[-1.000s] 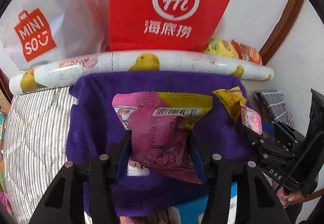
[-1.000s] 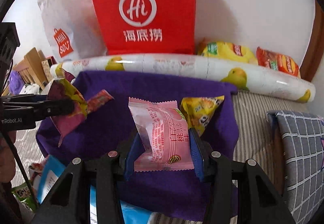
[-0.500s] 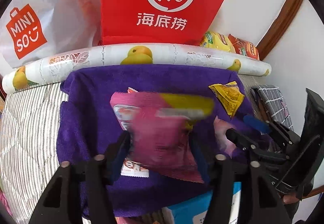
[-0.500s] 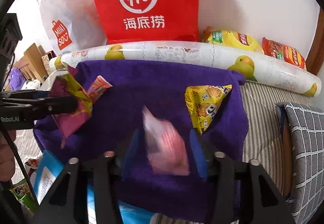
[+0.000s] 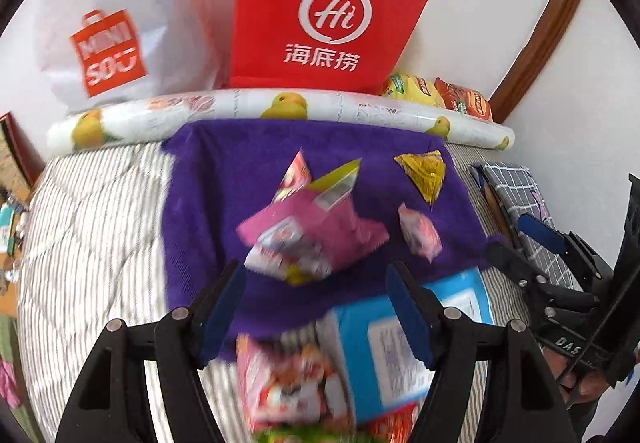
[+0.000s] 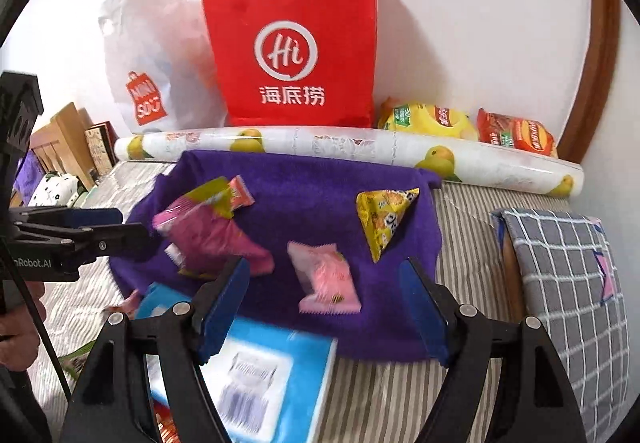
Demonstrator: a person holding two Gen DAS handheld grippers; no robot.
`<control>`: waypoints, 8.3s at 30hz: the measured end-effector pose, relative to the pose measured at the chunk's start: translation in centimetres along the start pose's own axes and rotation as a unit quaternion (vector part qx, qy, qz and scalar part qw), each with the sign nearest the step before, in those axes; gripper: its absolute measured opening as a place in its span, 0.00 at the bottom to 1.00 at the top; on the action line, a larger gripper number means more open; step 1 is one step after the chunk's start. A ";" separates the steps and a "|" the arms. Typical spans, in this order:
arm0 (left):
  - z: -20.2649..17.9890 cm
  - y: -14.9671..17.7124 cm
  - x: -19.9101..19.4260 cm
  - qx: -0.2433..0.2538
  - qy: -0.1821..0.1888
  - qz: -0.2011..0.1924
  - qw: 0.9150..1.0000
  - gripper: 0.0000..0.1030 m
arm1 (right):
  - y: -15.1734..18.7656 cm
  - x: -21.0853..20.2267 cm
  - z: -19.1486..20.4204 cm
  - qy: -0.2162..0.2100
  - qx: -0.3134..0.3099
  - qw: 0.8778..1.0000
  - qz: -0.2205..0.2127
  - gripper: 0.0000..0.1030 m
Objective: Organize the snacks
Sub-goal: 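Open both tools to drop the magenta bag and pink packet onto the purple towel, then grasp the red snack packet with right tool while left tool returns to the pile, then grasp the green snack bag with left tool while right tool holds the red packet, then carry the green bag with left tool while right tool carries red packet over towel, then open right tool to drop the red packet while left tool drops the green bag on towel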
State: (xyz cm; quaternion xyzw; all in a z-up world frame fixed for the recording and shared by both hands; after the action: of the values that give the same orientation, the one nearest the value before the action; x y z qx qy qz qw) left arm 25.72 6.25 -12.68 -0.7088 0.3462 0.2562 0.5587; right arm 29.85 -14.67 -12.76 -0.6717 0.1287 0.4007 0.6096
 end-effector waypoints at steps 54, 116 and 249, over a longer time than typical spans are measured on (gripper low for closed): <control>7.0 12.7 -9.1 -0.031 -0.047 -0.008 0.998 0.68 | 15.1 -3.0 11.9 -0.072 0.053 0.991 0.094 0.56; -1.4 12.2 -5.6 0.085 -0.014 -0.031 0.996 0.55 | 15.7 -2.9 2.2 -0.006 0.031 0.999 0.026 0.45; 1.0 -1.6 4.9 -0.040 0.019 -0.080 0.996 0.84 | 0.1 8.3 -2.7 0.003 0.032 0.999 -0.014 0.62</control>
State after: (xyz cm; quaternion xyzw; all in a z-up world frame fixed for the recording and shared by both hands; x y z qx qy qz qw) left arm 30.07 6.42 -15.59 -0.7611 0.2882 0.2105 0.5416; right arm 36.16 -14.53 -18.78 -0.6550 0.1340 0.3861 0.6356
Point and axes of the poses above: each gripper's, at about its wrist camera, not at the fingertips, and x roughly the way its jaws point, z to its left, y to its underside, the point moved 3 cm from there along x, roughly the way its jaws point, and after that the axes turned 6 degrees about -z, right-handed, at the moved point
